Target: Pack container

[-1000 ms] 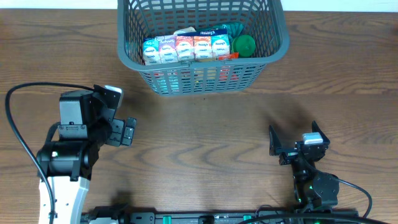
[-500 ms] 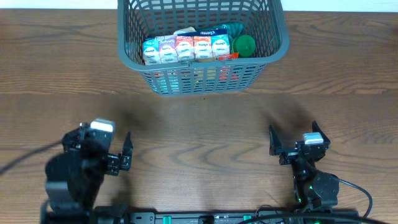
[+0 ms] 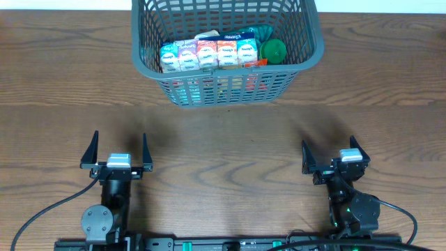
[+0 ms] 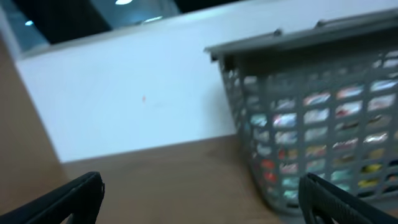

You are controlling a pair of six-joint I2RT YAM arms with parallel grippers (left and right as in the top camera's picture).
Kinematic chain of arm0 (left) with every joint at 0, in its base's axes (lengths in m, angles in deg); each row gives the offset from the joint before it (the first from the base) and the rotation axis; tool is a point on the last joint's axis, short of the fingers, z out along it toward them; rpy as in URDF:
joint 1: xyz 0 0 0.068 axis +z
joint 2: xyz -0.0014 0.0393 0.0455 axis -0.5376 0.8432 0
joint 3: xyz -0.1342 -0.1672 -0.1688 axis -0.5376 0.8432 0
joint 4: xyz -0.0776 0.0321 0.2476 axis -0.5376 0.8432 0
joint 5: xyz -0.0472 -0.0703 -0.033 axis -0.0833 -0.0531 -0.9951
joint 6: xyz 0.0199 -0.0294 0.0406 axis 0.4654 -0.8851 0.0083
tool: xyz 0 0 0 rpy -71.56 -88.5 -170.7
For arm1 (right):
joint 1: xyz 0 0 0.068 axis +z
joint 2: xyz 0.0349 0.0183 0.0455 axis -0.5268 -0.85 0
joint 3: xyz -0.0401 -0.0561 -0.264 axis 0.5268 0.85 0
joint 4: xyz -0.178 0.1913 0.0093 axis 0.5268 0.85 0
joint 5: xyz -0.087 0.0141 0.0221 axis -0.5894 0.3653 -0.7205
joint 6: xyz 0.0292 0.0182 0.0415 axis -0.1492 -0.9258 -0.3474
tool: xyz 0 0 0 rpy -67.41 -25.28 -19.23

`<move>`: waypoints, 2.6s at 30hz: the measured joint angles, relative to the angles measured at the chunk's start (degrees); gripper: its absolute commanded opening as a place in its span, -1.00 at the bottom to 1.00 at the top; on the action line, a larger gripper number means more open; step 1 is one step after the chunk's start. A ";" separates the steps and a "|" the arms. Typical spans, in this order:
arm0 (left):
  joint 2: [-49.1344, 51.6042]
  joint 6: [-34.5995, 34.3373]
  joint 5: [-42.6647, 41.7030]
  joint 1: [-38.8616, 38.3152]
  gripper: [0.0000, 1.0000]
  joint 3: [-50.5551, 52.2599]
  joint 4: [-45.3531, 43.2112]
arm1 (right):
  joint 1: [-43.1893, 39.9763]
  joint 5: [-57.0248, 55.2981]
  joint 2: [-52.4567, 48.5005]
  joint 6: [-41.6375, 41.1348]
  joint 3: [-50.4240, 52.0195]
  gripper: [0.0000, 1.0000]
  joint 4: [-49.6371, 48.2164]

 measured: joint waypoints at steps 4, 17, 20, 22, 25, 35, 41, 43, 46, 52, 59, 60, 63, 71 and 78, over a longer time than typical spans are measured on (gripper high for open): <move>-0.20 -0.59 2.40 0.00 0.97 0.00 0.46 | 0.00 0.00 0.00 0.00 0.00 0.98 0.00; -0.22 -9.31 -7.28 -1.84 0.97 -0.55 13.00 | 0.00 -0.02 0.02 0.00 0.00 0.98 0.00; -0.22 -10.75 -8.13 -2.43 1.00 -0.61 13.00 | 0.00 -0.02 0.02 0.00 0.00 0.99 0.00; -0.22 -11.61 -8.28 -2.51 0.97 -0.61 13.00 | 0.00 0.00 0.02 -0.02 0.00 0.98 0.00; -0.22 -12.09 -8.44 -2.80 0.97 -0.66 13.07 | 0.00 0.00 0.02 -0.02 0.00 0.99 0.00; -0.22 -12.92 -9.25 -3.82 0.97 -0.70 13.09 | 0.00 -0.02 0.02 0.00 0.00 0.99 0.00; -0.22 -13.11 -9.66 -3.87 0.97 -0.72 13.09 | 0.00 -0.02 0.02 -0.02 0.00 0.98 0.00; -0.22 -13.11 -9.66 -3.87 0.97 -0.72 13.09 | 0.00 -0.02 0.02 0.00 0.00 0.98 0.00; -0.22 -13.11 -9.66 -3.87 0.97 -0.72 13.09 | 0.00 -0.02 0.02 -0.02 0.00 0.98 0.00; -0.22 -13.11 -9.66 -3.87 0.97 -0.72 13.09 | 0.00 -0.02 0.02 0.00 0.00 0.98 0.00; -0.22 -13.11 -9.66 -3.87 0.97 -0.72 13.09 | 0.00 0.00 0.02 0.00 0.00 0.99 0.00; -0.22 -13.11 -9.66 -3.87 0.97 -0.72 13.09 | 0.00 -0.02 0.02 -0.02 0.00 0.98 0.00; -0.22 -13.11 -9.66 -3.87 0.97 -0.72 13.09 | 0.00 0.00 0.02 -0.02 0.00 0.99 0.00; -0.22 -12.98 -9.46 -3.87 0.97 -0.72 13.14 | 0.00 -0.02 0.02 -0.02 0.00 0.99 0.00; -0.22 -13.46 -3.56 -3.87 0.97 -0.76 13.70 | 0.00 0.00 0.02 0.00 0.00 0.99 0.00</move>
